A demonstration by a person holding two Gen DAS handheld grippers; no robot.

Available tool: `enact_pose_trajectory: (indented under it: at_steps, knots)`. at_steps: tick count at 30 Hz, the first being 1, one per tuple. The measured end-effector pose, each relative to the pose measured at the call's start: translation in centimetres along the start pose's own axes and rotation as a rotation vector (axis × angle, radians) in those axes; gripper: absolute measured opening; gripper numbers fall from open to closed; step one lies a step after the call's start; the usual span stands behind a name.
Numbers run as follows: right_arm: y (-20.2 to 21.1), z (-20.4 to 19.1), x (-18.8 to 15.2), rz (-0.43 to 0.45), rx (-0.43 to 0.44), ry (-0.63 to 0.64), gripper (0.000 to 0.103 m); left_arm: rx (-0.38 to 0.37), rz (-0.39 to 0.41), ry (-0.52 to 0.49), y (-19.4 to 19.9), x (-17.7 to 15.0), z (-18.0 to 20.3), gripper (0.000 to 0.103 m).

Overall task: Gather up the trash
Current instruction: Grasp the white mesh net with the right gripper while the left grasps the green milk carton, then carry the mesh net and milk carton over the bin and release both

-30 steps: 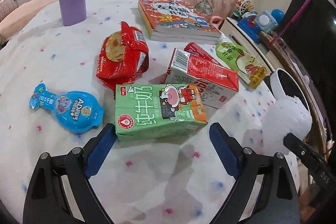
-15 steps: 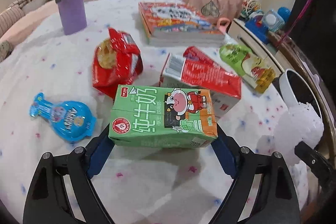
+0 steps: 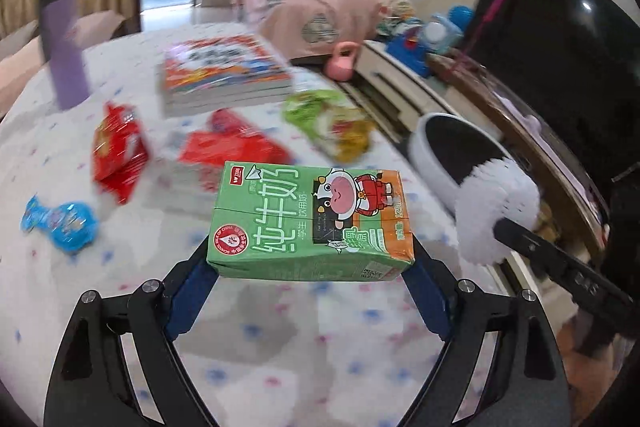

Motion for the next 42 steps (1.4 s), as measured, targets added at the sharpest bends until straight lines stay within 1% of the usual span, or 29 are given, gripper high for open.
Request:
enact_pose_trajectory:
  at_steps: [3,9,20,27,34,42]
  knots:
    - [1.4,1.7,0.6,0.024,-0.026,-0.019,0.017,-0.03,-0.002,-0.03,-0.3,0.5,2.2,0.088]
    - [3.4,4.6,1.9,0.062,-0.068,-0.044,0.017,-0.066,-0.005,-0.089,-1.2,1.5,5.6,0.088]
    - [4.6,8.4,4.2,0.092,-0.117,-0.067,0.017,-0.121,-0.021,-0.19,-3.9,3.3,11.6,0.088]
    - [4.1,10.5,5.5,0.078,-0.125,-0.084,0.017,-0.14,-0.05,-0.219,-5.9,4.4,13.6,0.088]
    - [3.6,11.8,6.4,0.068,-0.14,-0.086,0.018,-0.136,-0.065,-0.243,-7.5,5.0,15.2,0.088]
    - [2.4,13.1,6.9,0.044,-0.15,-0.093,0.019,-0.132,-0.093,-0.26,-9.4,5.3,16.1,0.089]
Point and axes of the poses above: each gripper's, at about its wrist camera, not at the fingertips, and y roughly against the way its jaws point, z to its right, x to its top, the point moved 5 cm from there along -y, roughly the way its jaws point, and after that the axes turned 1 degree about z, right-handed, at the moved point
